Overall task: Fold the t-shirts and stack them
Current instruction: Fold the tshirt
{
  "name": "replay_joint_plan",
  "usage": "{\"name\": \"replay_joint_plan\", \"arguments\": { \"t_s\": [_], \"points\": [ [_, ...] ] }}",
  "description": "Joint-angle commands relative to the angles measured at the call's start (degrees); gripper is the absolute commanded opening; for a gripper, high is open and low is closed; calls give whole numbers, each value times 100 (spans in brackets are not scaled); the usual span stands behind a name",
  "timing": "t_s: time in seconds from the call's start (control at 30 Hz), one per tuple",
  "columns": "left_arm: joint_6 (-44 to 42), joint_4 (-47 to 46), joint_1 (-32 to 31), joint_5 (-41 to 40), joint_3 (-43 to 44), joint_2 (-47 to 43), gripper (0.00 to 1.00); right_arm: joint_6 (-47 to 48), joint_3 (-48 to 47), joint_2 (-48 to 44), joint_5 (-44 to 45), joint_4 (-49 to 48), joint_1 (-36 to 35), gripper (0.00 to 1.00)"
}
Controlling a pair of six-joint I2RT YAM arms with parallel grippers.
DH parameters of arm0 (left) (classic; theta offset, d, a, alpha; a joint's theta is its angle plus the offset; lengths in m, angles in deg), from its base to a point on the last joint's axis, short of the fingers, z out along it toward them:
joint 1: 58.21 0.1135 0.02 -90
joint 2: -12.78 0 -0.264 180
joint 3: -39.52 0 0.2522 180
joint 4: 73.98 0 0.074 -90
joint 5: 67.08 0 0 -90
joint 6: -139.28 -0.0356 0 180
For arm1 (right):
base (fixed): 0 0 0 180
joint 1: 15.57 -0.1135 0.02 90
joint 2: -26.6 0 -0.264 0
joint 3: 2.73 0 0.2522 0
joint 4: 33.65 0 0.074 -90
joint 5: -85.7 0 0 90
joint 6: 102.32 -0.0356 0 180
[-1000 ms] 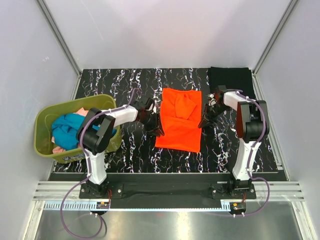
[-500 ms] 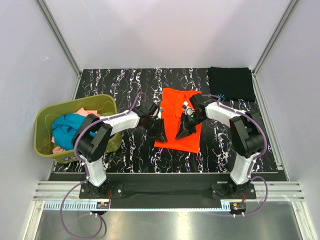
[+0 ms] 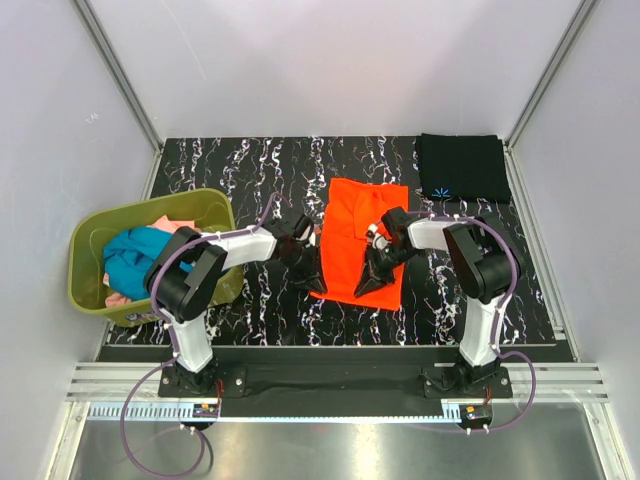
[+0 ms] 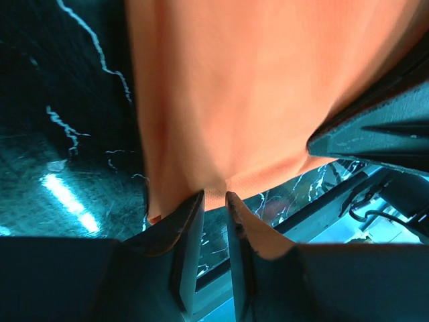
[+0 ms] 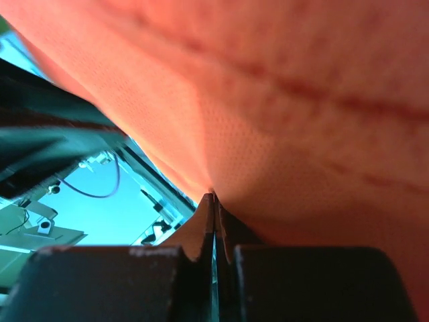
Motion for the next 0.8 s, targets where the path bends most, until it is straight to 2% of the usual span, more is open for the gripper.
{"name": "replay_joint_plan", "arguments": {
  "t_s": [0.0, 0.13, 0.27, 0.47, 0.6, 0.77],
  "points": [
    [-181, 3, -13, -490, -292, 84, 27, 232, 244, -458, 505, 723, 53, 0],
    [-146, 143, -74, -411, -249, -373, 28, -30, -45, -767, 331, 847, -87, 0],
    [-128, 249, -74, -376, -108, -401, 29, -180, -345, -662, 42, 690, -290, 1],
    [-120, -22, -74, -384, -274, -128, 29, -23, 365, -705, 14, 399, -255, 0],
    [-111, -216, -74, -402, -564, 65, 29, 83, 1226, -925, 303, 275, 130, 0],
    [-128, -296, -74, -385, -898, -66, 29, -13, 1466, -1574, 638, 511, 387, 0]
  ]
}}
